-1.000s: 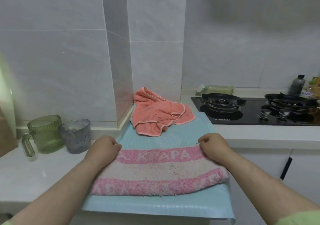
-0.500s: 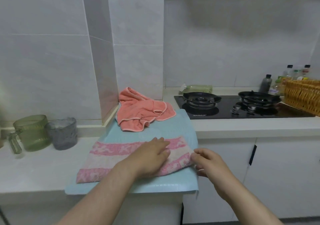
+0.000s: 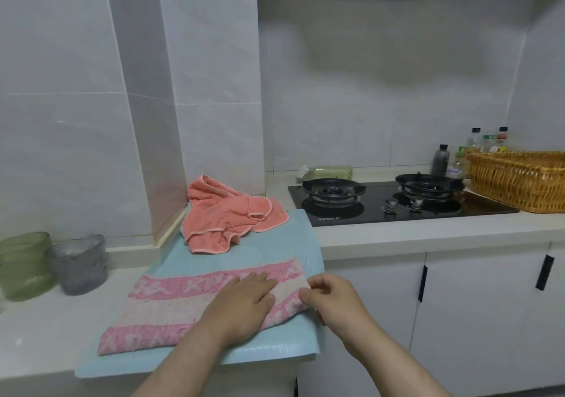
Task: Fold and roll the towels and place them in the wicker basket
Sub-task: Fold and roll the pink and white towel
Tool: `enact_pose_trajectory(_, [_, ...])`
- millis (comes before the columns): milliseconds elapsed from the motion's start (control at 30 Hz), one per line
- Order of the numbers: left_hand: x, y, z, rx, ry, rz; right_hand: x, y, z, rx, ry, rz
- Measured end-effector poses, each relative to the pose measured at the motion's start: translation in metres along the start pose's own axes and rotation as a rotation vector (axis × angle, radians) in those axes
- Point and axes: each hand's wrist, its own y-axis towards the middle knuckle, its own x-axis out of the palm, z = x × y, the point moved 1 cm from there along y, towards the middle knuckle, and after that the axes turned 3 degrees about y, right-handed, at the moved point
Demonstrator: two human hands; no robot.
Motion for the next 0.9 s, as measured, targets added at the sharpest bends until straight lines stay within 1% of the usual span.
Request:
enact_pose_trajectory(133, [0.001, 0.000, 0.000, -0.004, 0.014, -0.001, 0.003, -0.005, -0.003, 0.006, 0.066, -0.011])
enact_pose_trajectory(267, [0.001, 0.000, 0.000, -0.002, 0.028, -0.012, 0.004, -0.005, -0.001, -0.017, 0.080, 0.007])
enact_pose_trajectory(433, [0.000, 0.000, 0.002, -0.002, 0.027, -0.016, 0.004, -0.009, 0.001, 0.012, 0.033, -0.095])
enact_pose_trajectory(467, [-0.001, 0.000, 0.002, -0.001, 0.029, -0.017, 0.002, -0.009, 0.002, 0.022, 0.029, -0.095])
enact_pose_trajectory(567, [-0.003, -0.002, 0.003, 0.006, 0.027, -0.036, -0.001, -0.005, 0.014, 0.073, 0.052, -0.020])
enact_pose_trajectory(633, [-0.005, -0.002, 0.004, 0.009, 0.031, -0.054, 0.000, -0.006, 0.020, 0.073, 0.087, 0.046])
enact_pose_trajectory(733, [-0.005, -0.002, 0.004, 0.008, 0.053, -0.079, 0.004, -0.006, 0.024, 0.056, 0.063, 0.135])
enact_pose_trajectory(800, [-0.006, -0.003, 0.005, 0.009, 0.070, -0.097, 0.008, -0.005, 0.022, 0.024, -0.024, 0.181])
enact_pose_trajectory(900, [-0.006, -0.004, 0.005, 0.020, 0.091, -0.120, 0.013, -0.008, 0.020, -0.054, -0.241, 0.278])
